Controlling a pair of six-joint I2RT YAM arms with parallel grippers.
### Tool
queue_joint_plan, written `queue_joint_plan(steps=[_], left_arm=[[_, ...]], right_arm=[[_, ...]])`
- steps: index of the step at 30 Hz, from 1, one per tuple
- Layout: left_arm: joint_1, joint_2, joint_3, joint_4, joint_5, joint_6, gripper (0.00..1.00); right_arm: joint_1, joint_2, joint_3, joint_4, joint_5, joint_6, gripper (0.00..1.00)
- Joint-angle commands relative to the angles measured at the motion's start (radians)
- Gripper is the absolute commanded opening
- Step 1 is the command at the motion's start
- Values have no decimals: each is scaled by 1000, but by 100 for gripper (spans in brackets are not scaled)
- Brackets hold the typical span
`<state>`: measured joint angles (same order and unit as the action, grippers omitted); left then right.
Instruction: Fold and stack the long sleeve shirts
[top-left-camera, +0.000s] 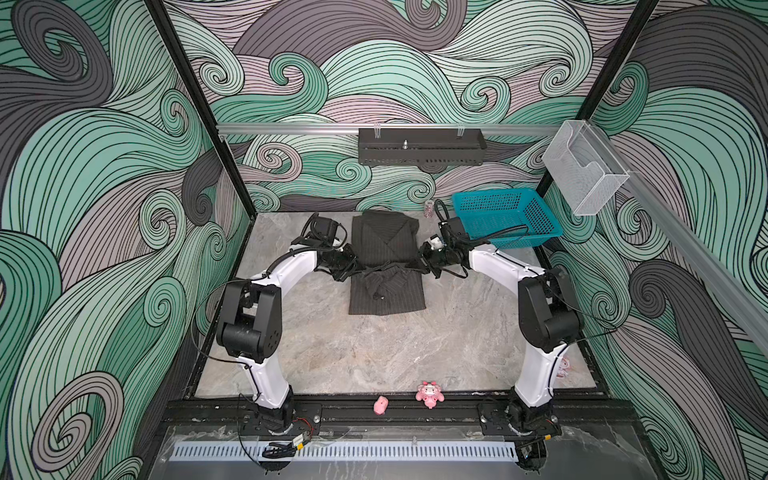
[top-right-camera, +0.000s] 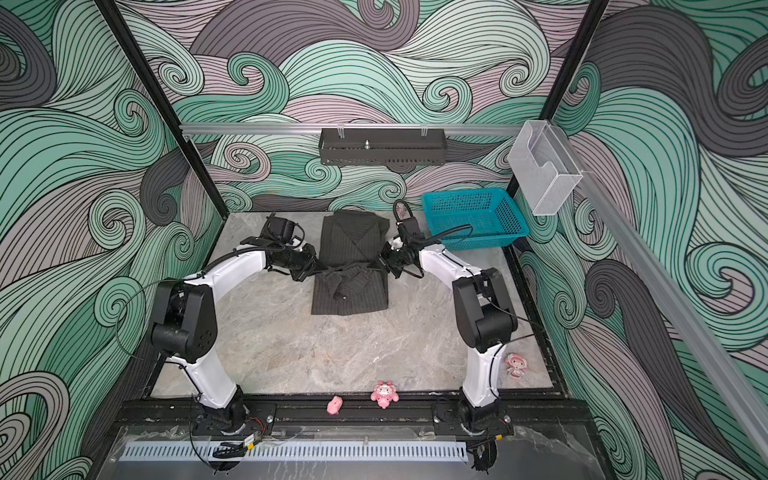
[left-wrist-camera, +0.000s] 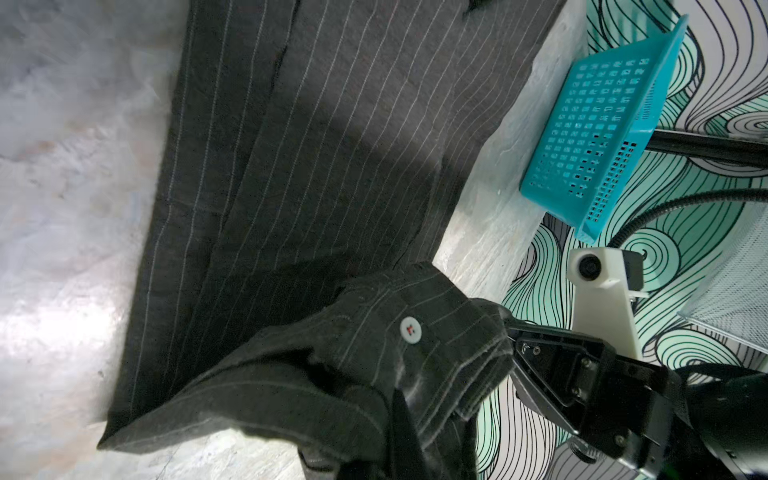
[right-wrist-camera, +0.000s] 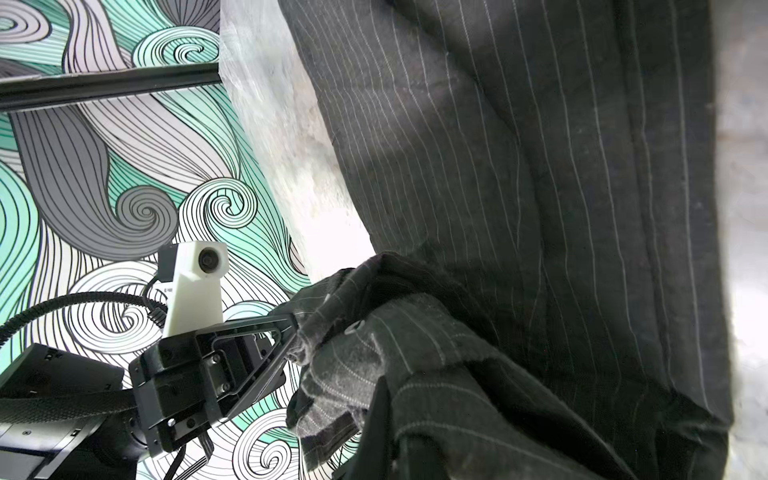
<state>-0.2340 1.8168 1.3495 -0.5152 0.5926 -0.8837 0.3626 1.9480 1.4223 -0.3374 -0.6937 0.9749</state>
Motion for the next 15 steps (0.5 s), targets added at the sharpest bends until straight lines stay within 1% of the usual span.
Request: queue_joint_plan(steps=[1,9,11,12,13,14,15], left_arm=[[15,63,53,0,12,20,0],[30,197,127,20,30,6,0],[32,214,141,24,38,-1,1],[32,217,145,31,39,-8,7],[33,219,146,42,44,-14,16],[34,216,147,51,49,-19,22],[35,208,147,61,50,-24,27]], right_arm=[[-13,62,48,-15,-15,-23,0],[-46,199,80,16,11,-15,0],[-50,218,92,20,17,-15,3],[-53,227,99,20,18,-14,5],[-54,230,107,20,21,-15,8],[-55,231,112,20,24,-17,10],[-57,228,120,14,27,-23,14]])
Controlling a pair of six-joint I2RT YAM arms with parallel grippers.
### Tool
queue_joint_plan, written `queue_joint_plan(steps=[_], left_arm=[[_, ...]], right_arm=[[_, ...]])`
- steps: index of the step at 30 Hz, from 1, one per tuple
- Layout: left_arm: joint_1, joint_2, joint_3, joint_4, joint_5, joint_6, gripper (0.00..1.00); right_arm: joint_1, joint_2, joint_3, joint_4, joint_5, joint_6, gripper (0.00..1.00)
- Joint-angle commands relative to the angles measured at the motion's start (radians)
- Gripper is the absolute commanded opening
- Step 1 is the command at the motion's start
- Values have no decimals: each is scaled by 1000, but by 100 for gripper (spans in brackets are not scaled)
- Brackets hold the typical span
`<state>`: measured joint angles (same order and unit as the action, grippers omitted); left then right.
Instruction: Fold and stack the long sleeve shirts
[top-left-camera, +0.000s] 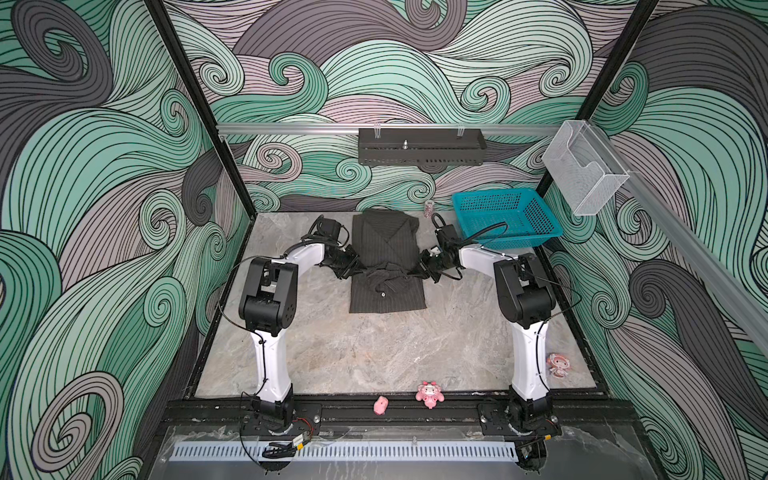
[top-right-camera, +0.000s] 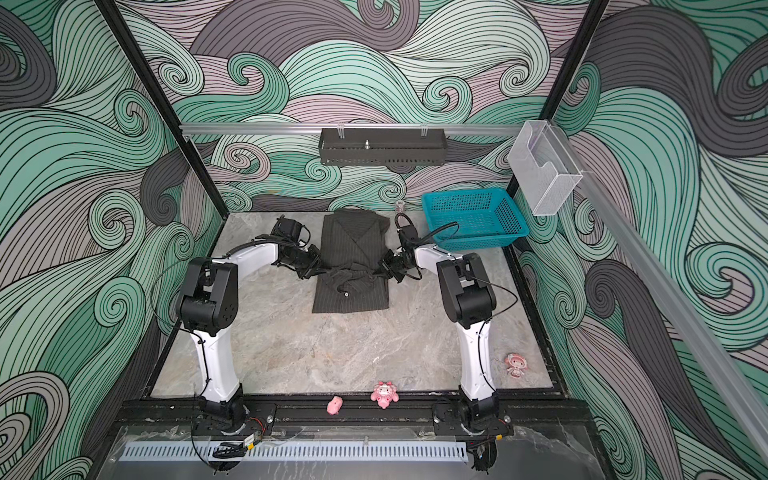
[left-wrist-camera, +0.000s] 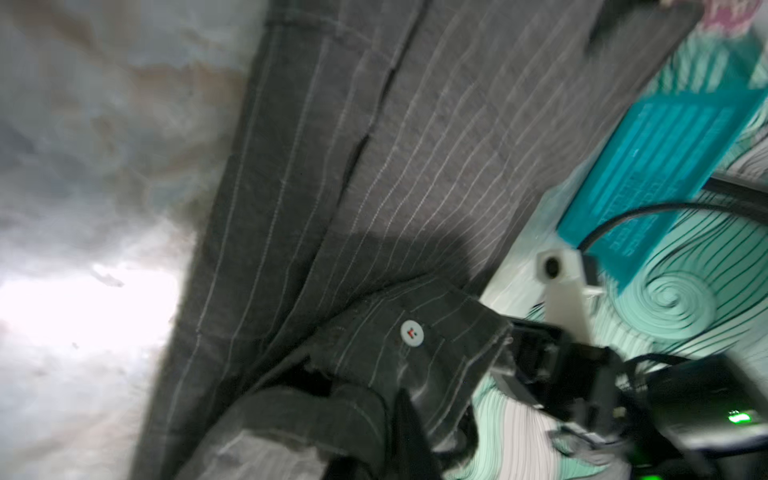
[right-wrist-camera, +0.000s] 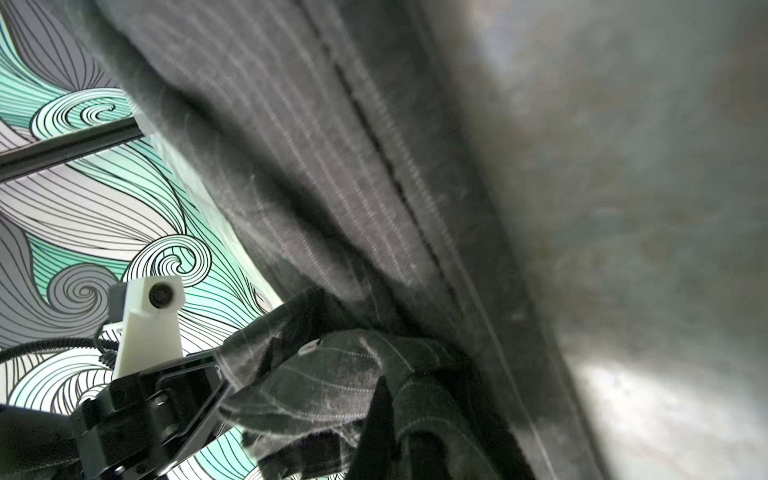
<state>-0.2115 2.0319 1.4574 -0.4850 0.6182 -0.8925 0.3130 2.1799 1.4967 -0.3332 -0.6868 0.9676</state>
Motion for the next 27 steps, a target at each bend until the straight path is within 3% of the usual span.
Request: queue_joint_plan(steps=[1,6,10,14,20,27], left_arm=[[14,-22,36,40,20,-17,33],[33,-122,59,6,-2,16,58],[39,-226,59,-78,-36,79,59],[32,-318,-19,-104,-50,120,60],[-6,-339,-207,-49,-11,128,47],[-77,-247,-352,70,46,93,21]], right_arm=[[-9,-13,52,4,24,-22,21],[-16,-103,66,-53,84,-85,48],[-15,-199,55,-114,138,-137,59],[-7,-275,-5,-133,155,-162,62],[43,-275,-60,-155,150,-196,49],[88,-189,-100,-90,133,-173,18]])
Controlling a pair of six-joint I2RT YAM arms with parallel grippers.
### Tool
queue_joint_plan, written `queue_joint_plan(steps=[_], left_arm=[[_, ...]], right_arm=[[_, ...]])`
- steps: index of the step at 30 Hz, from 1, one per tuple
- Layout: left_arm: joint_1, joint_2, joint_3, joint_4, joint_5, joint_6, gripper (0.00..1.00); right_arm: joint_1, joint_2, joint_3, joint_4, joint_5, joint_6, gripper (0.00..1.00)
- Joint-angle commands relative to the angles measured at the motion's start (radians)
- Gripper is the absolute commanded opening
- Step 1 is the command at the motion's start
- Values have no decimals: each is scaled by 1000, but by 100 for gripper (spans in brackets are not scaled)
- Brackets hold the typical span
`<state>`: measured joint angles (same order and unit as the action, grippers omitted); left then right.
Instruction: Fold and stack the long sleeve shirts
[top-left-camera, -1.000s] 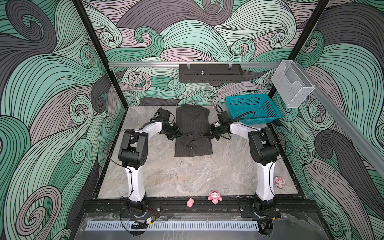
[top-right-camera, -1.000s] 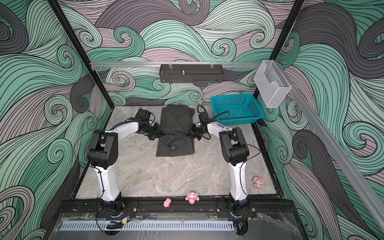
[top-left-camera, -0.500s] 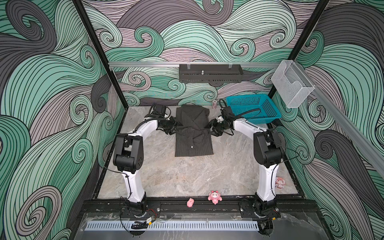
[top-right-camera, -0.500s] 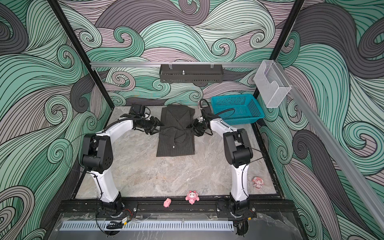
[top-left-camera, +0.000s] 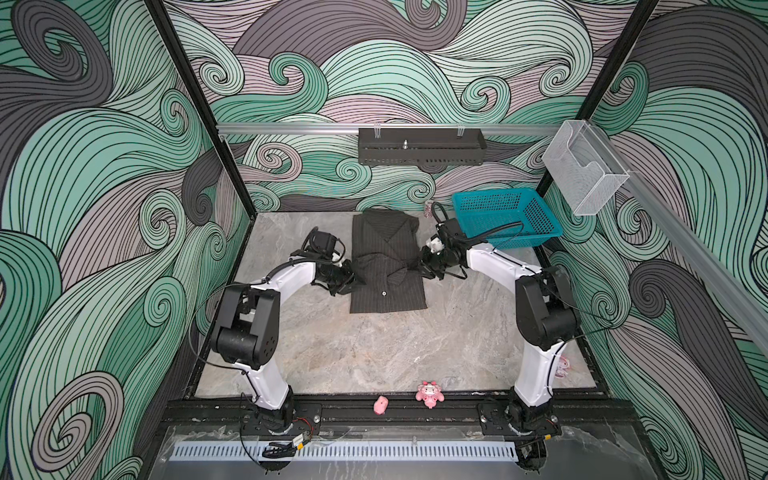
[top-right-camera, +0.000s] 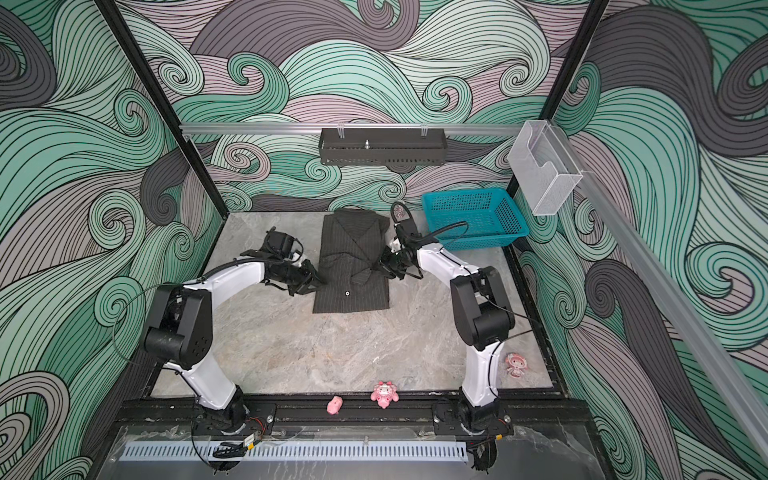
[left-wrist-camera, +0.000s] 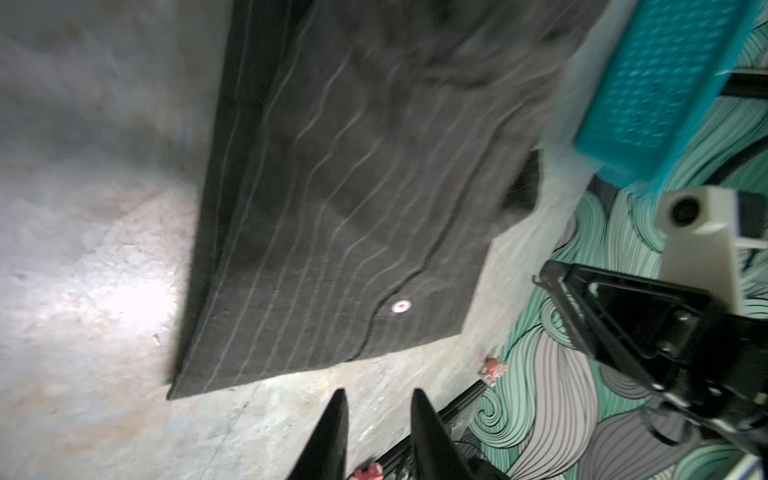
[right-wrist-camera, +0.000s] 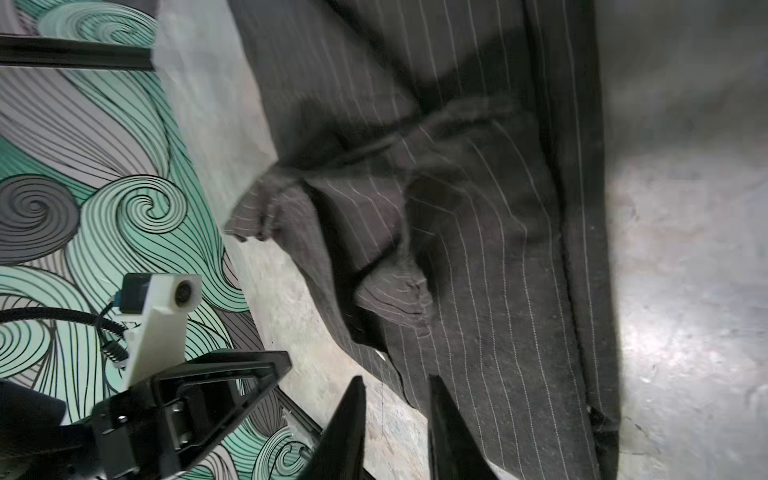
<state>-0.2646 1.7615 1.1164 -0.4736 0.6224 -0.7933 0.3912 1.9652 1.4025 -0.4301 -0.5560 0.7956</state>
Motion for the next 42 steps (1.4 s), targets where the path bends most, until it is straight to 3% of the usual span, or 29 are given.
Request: queue_joint_plan(steps=[1,5,11,21,28,32,38,42], left_arm=[[-30,37,-18,63,44,-6,19],[-47,76,-30,83,43,-9,9],[-49,125,0,55,21,8,9],[-50,170,38,28,16,28,9],[-47,164,44,9,8,39,9],[-43,139,39,1,9,42,12],[-40,91,70,1,30,27,26],[-73,77,133,1,57,22,24]], right_arm=[[14,33,-8,10,6,1,15],[21,70,-18,22,16,7,7],[21,155,49,24,15,13,5],[19,279,293,123,-46,131,5],[-1,375,449,231,-69,272,12],[-5,380,464,196,-60,231,13],[-20,280,400,112,-15,101,14],[-46,232,362,45,7,31,15]])
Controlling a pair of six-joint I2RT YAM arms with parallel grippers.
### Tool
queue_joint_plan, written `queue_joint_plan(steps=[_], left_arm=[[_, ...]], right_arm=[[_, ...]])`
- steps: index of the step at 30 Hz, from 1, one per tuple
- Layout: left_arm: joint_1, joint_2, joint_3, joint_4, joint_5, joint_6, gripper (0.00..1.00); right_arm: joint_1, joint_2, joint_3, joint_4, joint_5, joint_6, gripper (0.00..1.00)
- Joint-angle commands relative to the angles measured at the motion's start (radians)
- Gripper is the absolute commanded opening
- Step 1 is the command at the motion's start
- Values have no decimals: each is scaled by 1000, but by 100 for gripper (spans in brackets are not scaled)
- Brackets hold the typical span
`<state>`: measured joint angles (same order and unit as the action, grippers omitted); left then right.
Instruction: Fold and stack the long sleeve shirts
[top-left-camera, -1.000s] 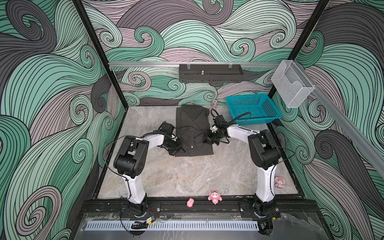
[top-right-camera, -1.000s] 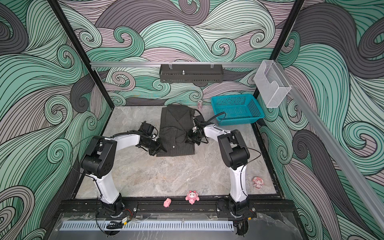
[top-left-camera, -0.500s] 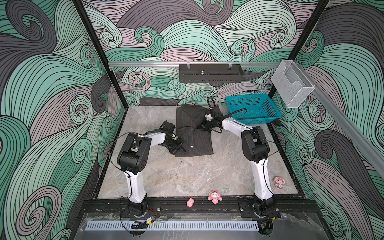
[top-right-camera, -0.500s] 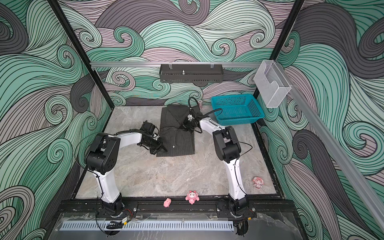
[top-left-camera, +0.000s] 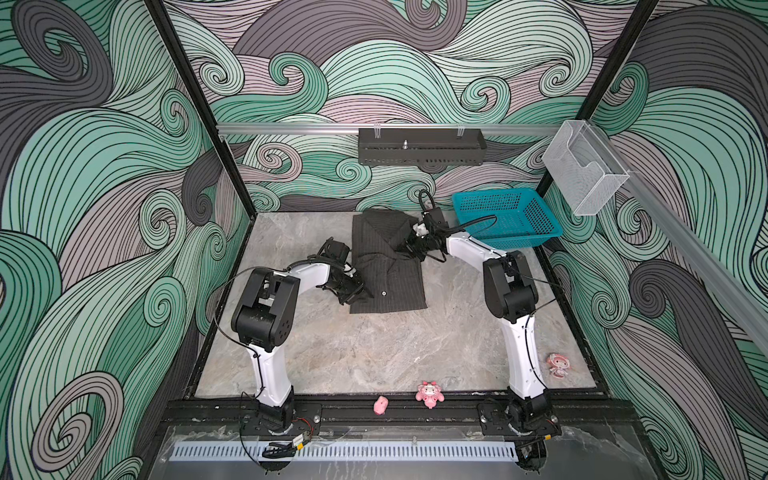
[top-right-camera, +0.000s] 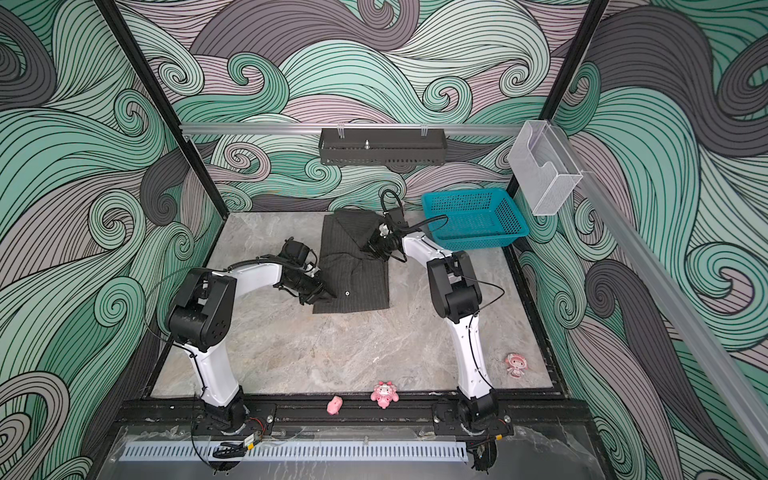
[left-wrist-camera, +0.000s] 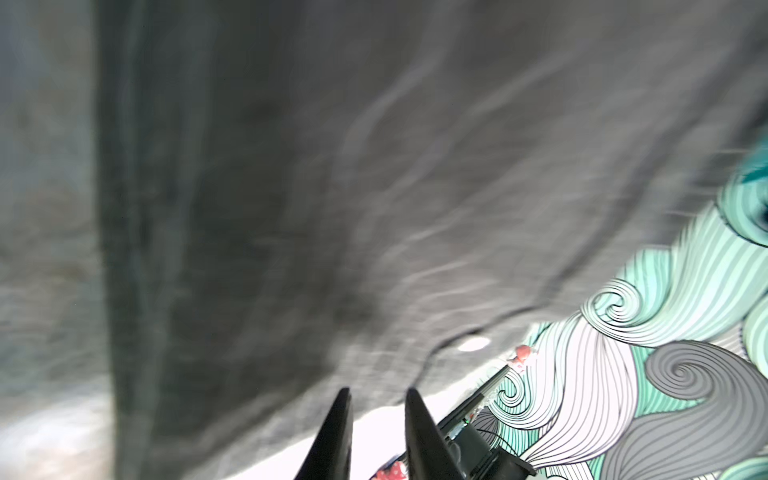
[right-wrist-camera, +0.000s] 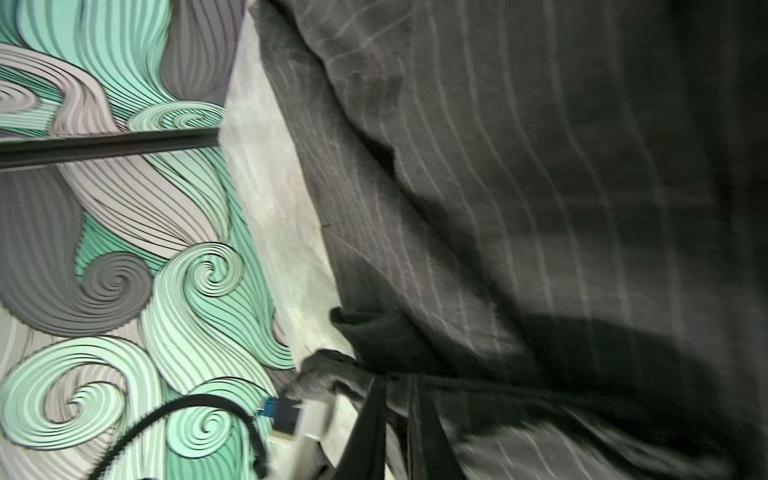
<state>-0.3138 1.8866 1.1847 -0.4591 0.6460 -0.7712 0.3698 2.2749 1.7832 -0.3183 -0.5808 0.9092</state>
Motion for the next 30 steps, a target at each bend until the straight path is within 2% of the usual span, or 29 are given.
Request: queue_joint_plan(steps=[1,8,13,19,26,30], left_arm=[[-38,-46,83,-18,37,-2,24],[-149,65,228,11,23,-42,22],[-185,195,338,-5,-23,-53,22],[-168,302,450,-82,-106,-9,20],[-103,311,585,-183,-229,85,20],[-83,373,647,-162,-254,108,19]], right_arm=[[-31,-90,-36,-67,36,-88,15],[-73,-225,-186,-60,68,-120,16],[-90,-296,-262,-66,71,-137,16],[-101,-339,-289,-92,70,-166,16],[-110,-345,-289,-113,77,-190,16],[-112,-341,-293,-106,73,-186,16]])
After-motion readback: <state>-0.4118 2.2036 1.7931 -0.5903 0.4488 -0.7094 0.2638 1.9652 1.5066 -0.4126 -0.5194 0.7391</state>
